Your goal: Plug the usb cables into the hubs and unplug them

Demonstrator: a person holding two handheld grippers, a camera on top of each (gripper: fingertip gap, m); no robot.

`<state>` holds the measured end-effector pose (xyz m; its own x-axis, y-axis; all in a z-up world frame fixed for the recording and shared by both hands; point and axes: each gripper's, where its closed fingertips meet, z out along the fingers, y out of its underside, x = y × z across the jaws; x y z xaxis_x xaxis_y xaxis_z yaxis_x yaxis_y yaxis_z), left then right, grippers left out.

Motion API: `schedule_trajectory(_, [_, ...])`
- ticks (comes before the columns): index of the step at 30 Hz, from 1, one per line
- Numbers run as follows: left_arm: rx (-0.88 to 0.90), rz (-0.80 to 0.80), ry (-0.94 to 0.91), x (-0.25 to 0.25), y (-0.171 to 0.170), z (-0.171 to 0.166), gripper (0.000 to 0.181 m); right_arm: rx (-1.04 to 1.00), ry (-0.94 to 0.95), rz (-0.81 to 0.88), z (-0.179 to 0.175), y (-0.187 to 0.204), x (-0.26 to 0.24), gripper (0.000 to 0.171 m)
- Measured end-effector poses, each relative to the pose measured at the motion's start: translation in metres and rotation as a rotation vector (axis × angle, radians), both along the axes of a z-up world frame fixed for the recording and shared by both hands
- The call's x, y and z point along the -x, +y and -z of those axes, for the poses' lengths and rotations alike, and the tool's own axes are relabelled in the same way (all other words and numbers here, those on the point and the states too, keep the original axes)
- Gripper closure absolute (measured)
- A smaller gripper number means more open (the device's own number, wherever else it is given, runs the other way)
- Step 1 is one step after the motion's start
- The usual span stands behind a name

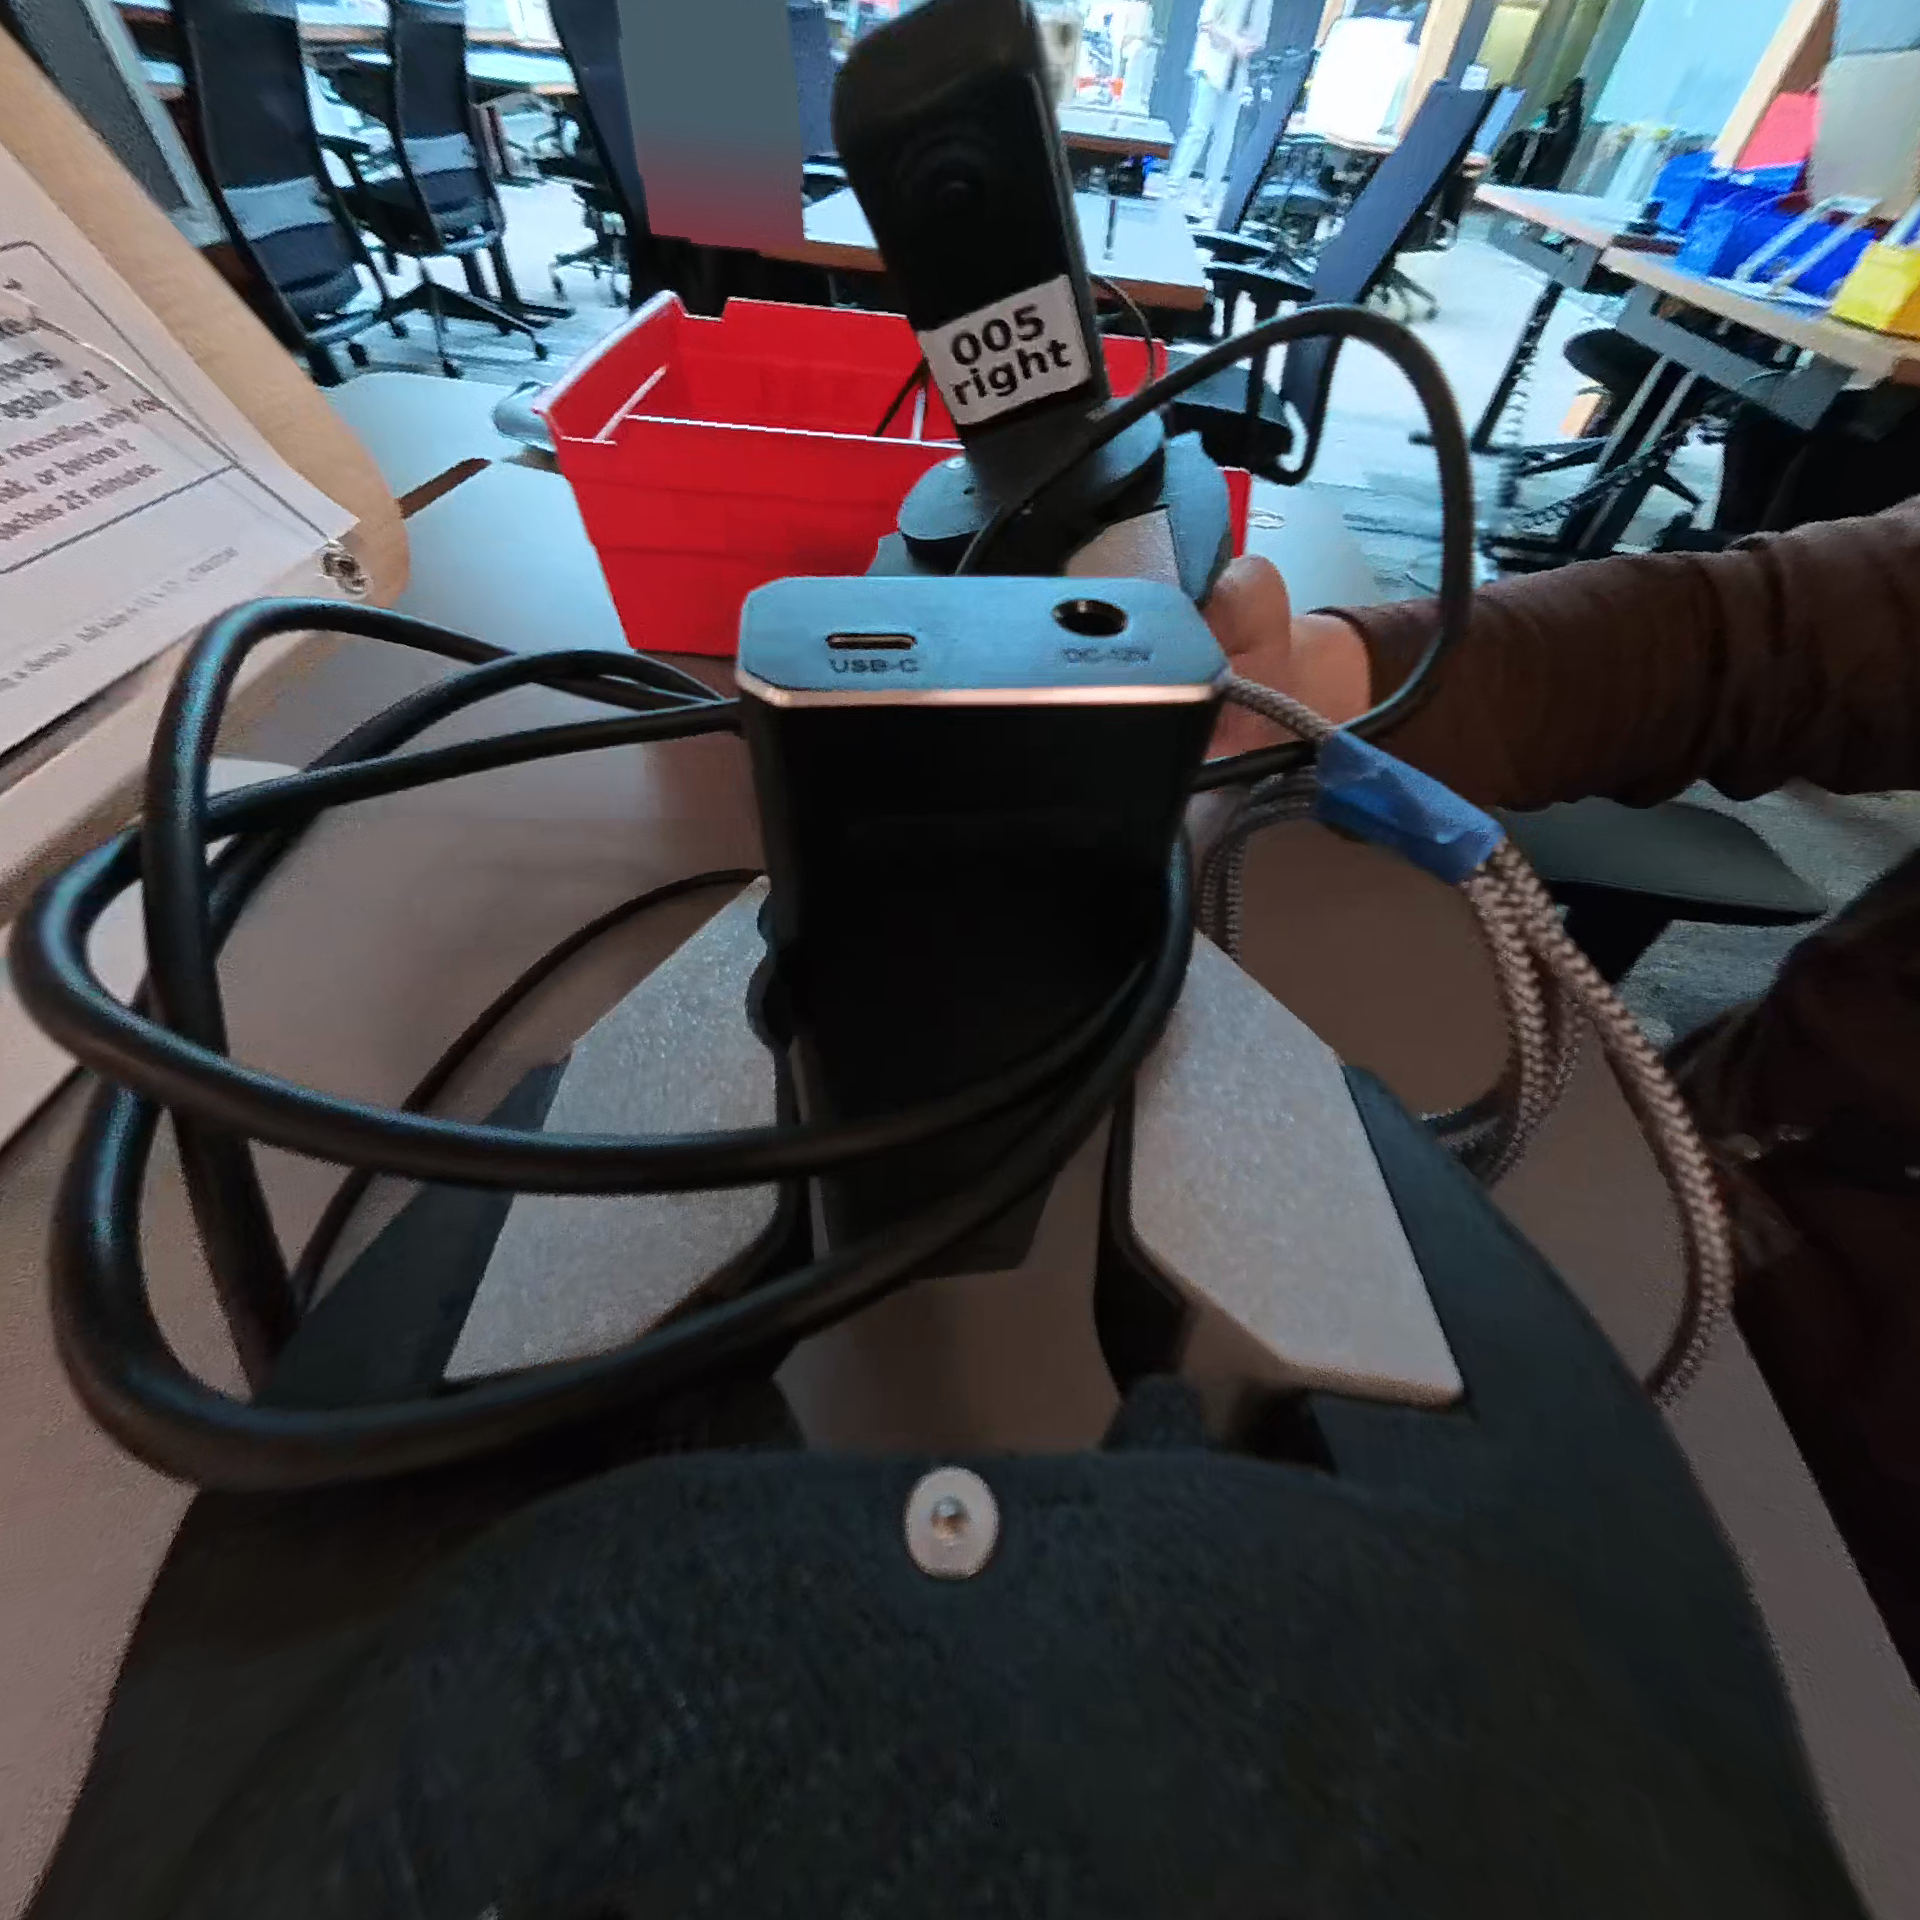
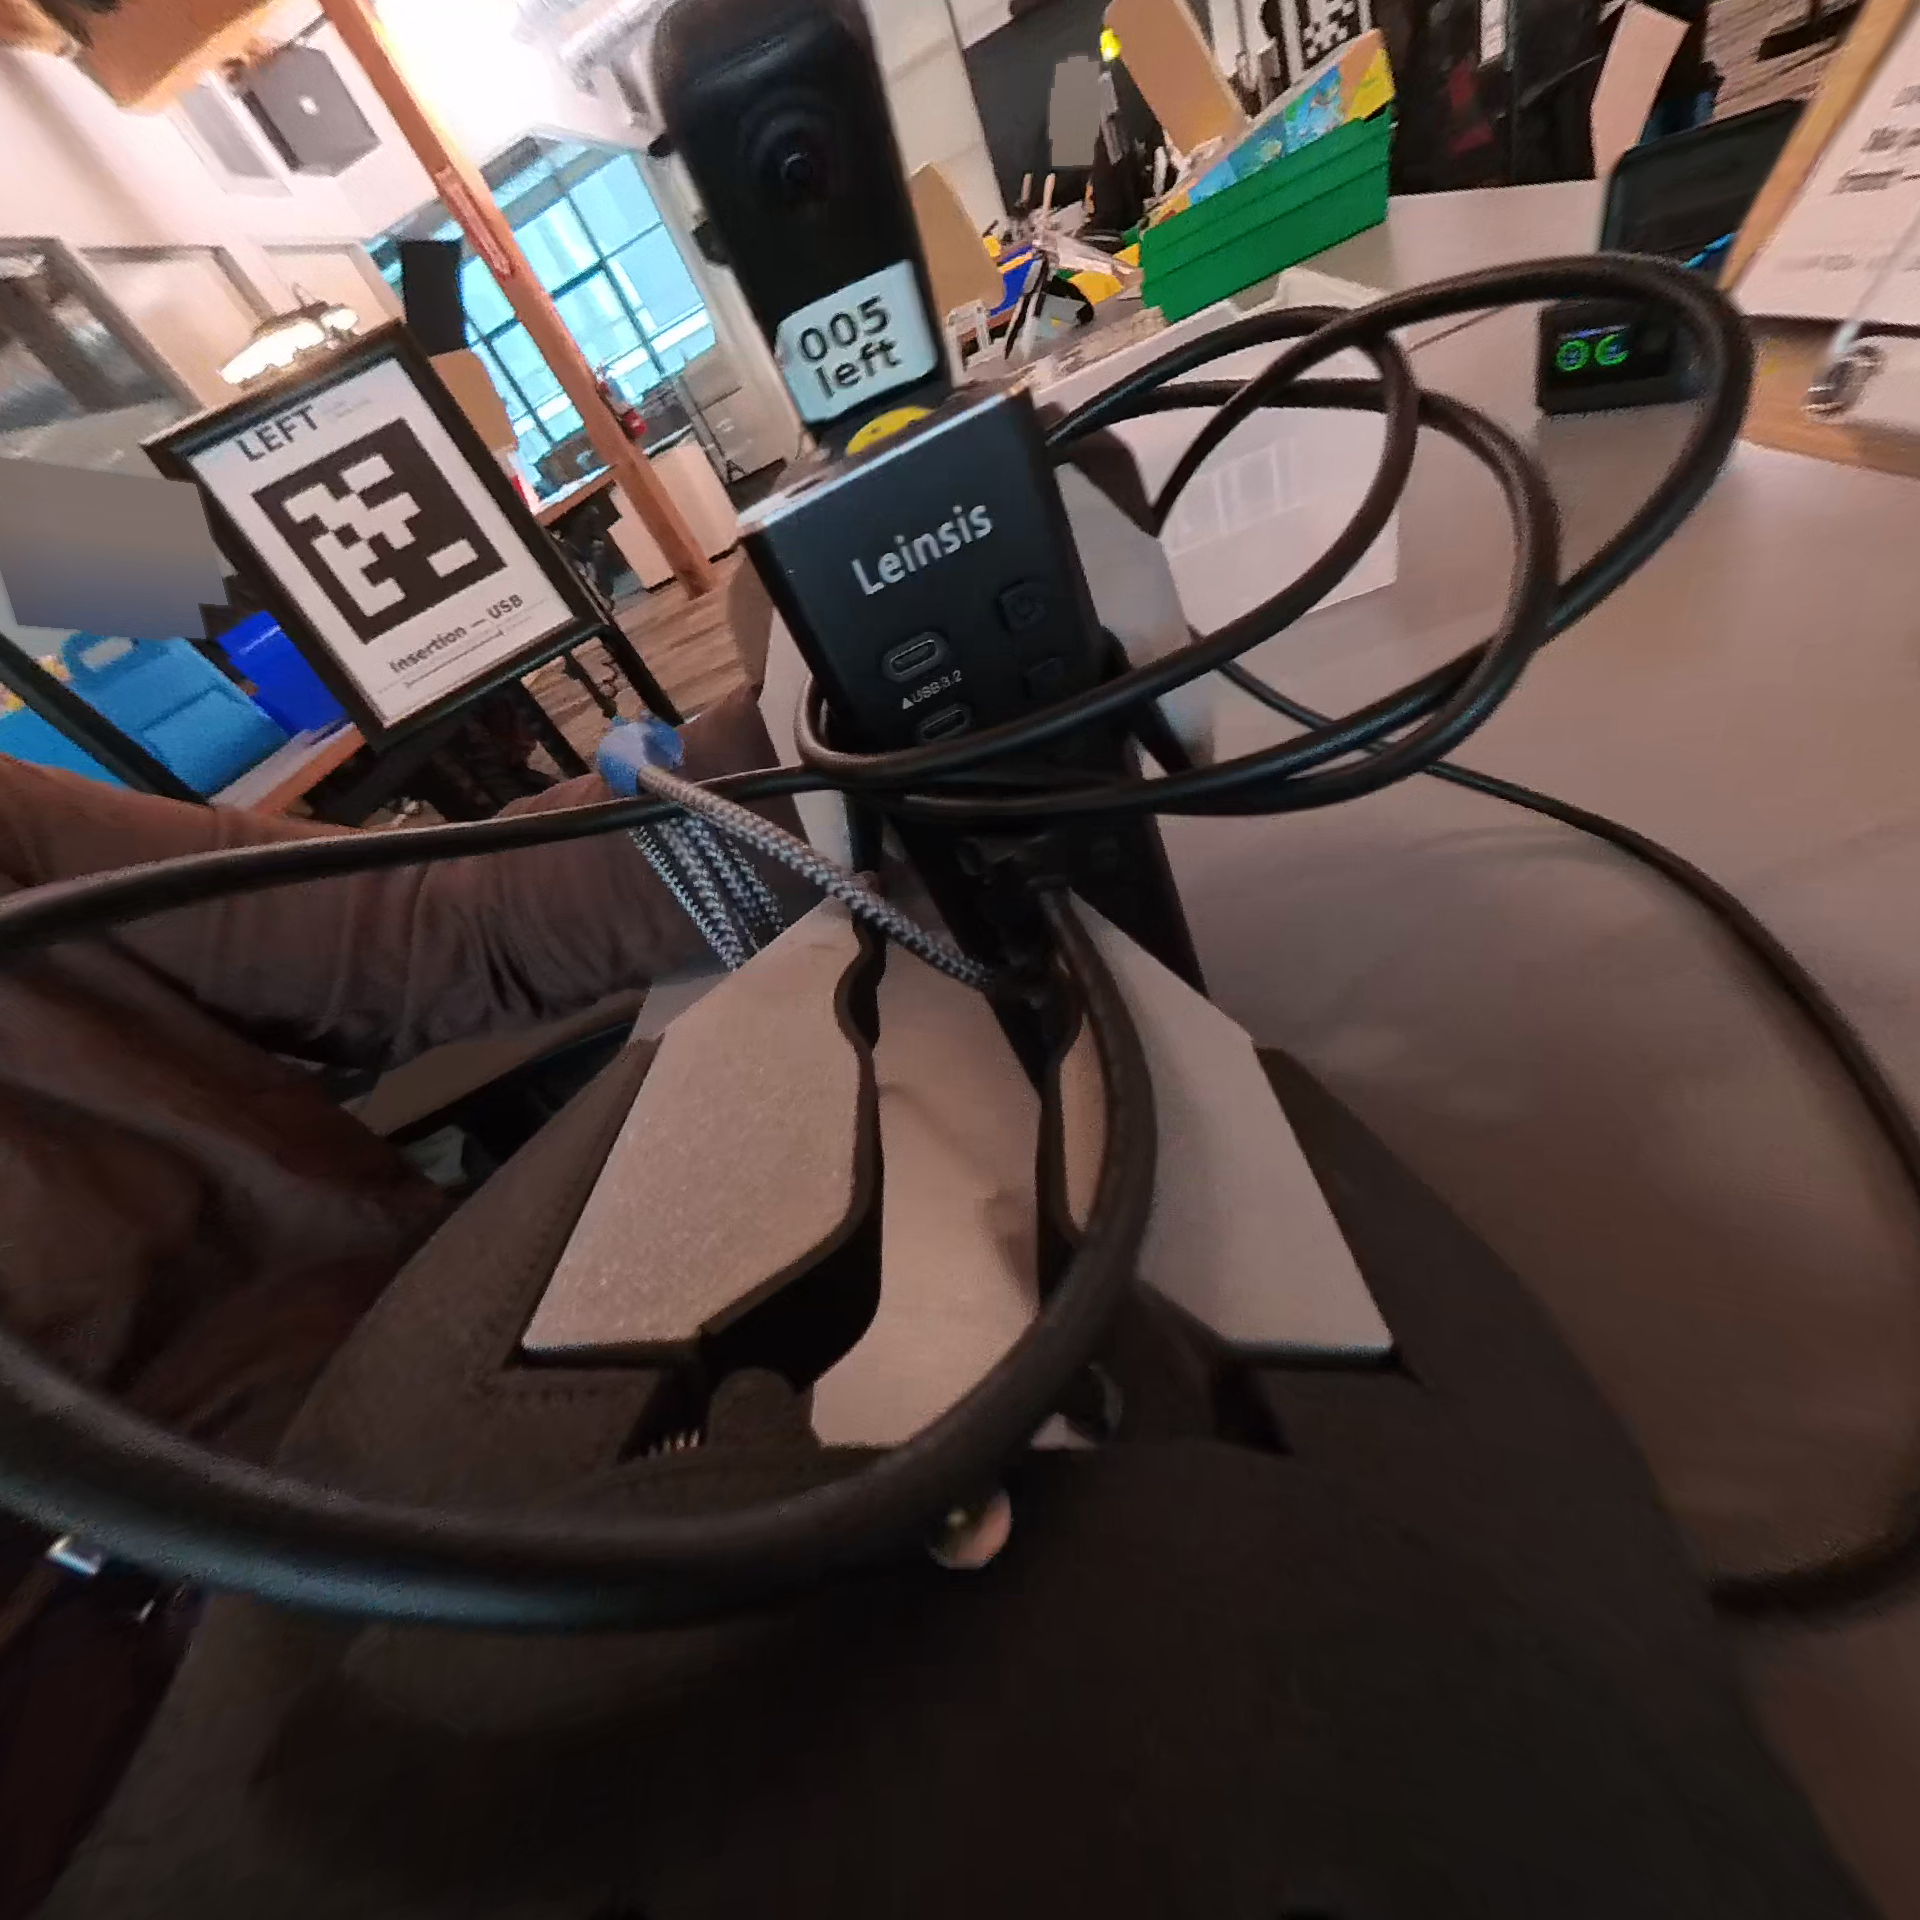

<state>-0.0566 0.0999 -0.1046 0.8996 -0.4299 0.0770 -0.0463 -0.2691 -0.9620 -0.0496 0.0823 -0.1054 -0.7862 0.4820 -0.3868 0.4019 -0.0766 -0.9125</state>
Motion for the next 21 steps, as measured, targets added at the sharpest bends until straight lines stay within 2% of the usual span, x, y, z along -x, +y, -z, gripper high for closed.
schedule_trajectory(4, [-0.002,0.081,0.038,-0.005,-0.015,-0.001,0.120,-0.069,0.030,-0.159,0.002,-0.022,-0.024,0.140])
schedule_trajectory(9, [-0.051,0.033,-0.005,0.009,-0.021,-0.016,0.123,-0.101,0.072,-0.230,0.001,-0.039,-0.036,0.124])
schedule_trajectory(13, [-0.067,0.054,-0.028,0.005,-0.022,-0.019,0.124,-0.115,0.071,-0.254,0.003,-0.037,-0.040,0.128])
schedule_trajectory(17, [0.000,0.142,-0.094,-0.009,-0.024,-0.009,0.119,-0.163,0.076,-0.230,0.008,-0.031,-0.037,0.143])
schedule_trajectory(21, [0.015,0.143,-0.086,-0.011,-0.021,-0.004,0.118,-0.192,0.077,-0.208,0.010,-0.026,-0.034,0.146])
